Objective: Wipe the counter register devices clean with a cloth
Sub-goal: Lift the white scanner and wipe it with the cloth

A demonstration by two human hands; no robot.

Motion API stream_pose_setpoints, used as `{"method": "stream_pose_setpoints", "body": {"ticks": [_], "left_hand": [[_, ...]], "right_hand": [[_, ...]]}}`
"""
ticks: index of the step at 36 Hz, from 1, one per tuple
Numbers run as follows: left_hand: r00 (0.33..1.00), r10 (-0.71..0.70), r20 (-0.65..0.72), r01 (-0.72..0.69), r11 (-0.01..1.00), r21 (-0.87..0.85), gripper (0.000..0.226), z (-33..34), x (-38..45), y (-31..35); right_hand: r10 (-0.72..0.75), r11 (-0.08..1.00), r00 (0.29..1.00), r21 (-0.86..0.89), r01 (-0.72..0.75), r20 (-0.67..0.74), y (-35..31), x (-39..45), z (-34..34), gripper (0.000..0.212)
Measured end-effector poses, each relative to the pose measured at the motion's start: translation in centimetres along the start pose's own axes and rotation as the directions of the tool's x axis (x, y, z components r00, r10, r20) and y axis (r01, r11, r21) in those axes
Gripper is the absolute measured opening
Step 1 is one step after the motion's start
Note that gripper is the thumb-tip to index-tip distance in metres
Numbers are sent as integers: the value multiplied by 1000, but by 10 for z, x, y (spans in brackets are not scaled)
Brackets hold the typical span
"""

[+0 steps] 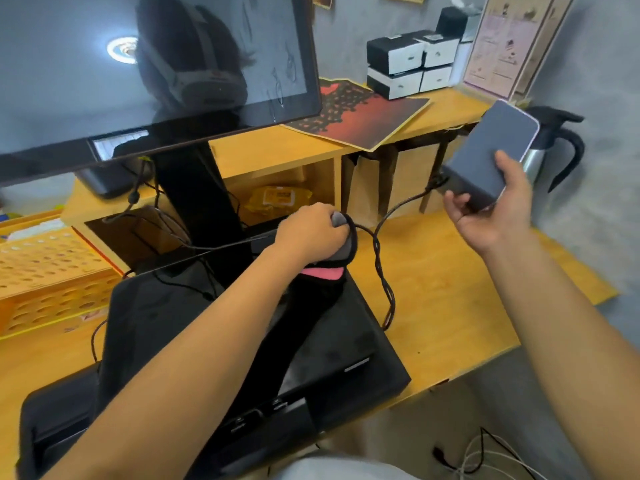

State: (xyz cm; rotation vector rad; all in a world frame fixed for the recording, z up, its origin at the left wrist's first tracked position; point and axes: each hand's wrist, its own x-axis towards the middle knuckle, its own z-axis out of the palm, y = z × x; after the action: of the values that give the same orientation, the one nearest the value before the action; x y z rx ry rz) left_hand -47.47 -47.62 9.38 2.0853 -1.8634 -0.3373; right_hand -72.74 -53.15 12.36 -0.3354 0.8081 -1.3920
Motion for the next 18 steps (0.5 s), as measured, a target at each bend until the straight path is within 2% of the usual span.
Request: {"method": "stream_pose_setpoints", "body": {"ticks": [3,6,9,12,14,18], "left_hand": [[999,-36,-7,36,993,111,25,4,12,1],[997,-73,3,71,976,207,24,8,20,2],[995,-97,9,91,960,265,19,11,26,6],[991,-133,-12,131,948,289,14,7,32,6],[989,-148,-27,150,940,307,14,4,36,5],[986,-166,-19,161,921,355,18,1,41,8]], "right_hand": [[-85,974,992,-220,63,-91,-7,32,-13,42],[-230,871,965,-470,147,-125,-5,59,-29,57],[-379,659,920,-727,192,-101,-9,83,-44,84],[-503,430,862,-882,191,-59,-20,100,-54,105],[-572,285,820,-938,198,-1,-31,108,-62,107],[-644,90,757,-972,218,110,-53,118,-75,96]]}}
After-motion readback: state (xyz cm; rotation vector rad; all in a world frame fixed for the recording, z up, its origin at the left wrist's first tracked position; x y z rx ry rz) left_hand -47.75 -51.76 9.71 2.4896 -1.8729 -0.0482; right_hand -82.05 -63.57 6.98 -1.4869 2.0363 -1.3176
